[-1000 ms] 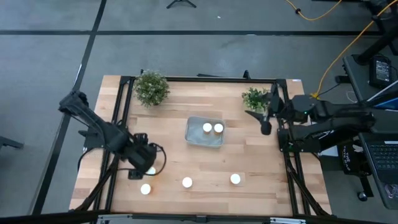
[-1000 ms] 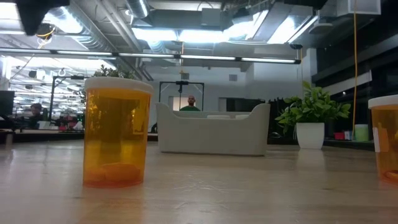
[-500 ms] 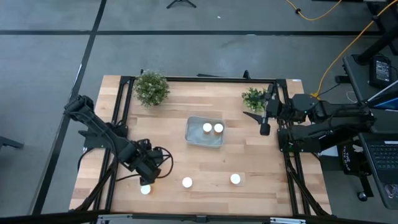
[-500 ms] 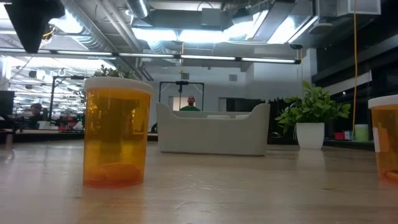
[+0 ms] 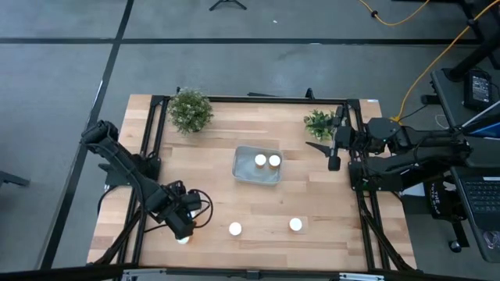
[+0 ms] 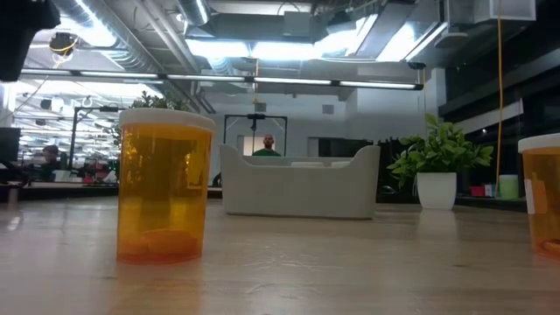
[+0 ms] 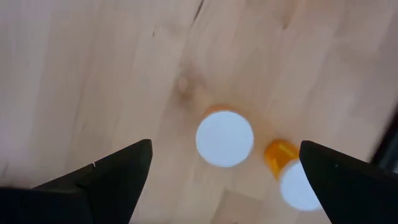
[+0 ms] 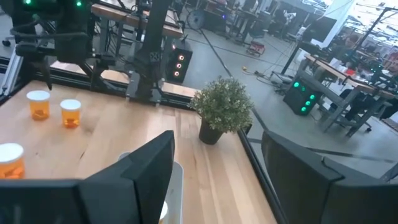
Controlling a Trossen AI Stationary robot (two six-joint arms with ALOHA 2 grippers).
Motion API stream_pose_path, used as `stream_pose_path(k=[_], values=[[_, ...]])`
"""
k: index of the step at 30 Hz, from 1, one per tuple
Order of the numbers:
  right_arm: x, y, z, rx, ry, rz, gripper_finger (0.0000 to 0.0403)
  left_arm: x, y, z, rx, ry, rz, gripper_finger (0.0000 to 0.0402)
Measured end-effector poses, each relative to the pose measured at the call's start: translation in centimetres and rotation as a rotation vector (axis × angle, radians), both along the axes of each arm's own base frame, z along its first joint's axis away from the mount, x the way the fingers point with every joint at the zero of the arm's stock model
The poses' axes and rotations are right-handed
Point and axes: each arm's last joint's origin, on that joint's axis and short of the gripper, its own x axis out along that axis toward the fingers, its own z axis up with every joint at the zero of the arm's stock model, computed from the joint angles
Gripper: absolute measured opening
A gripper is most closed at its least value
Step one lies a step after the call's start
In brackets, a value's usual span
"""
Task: Pick and place pill bottles into a basket
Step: Put the orange pill bottle into the grey bin
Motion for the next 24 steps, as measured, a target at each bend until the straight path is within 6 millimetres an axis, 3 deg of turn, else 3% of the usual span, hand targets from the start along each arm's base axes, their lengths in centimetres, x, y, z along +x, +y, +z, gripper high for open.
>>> stream_pose_path(k=[9,17,24], values=[[0.0,0.0,0.1,0.000,-0.008,0.000,0.0245,0.6,-1.2,-3.8,-0.025,0.003,-0.015,0.0400],[0.0,0.0,0.1,0.003,-0.009,0.000,0.0245,0.2,-0.8,-6.4,0.006,0.042,0.038,0.0400],[0.0,0.0,0.2,0.004,-0.016,0.000,0.0245,0.1,-0.7,-7.2,-0.017,0.027,0.091,0.0400]])
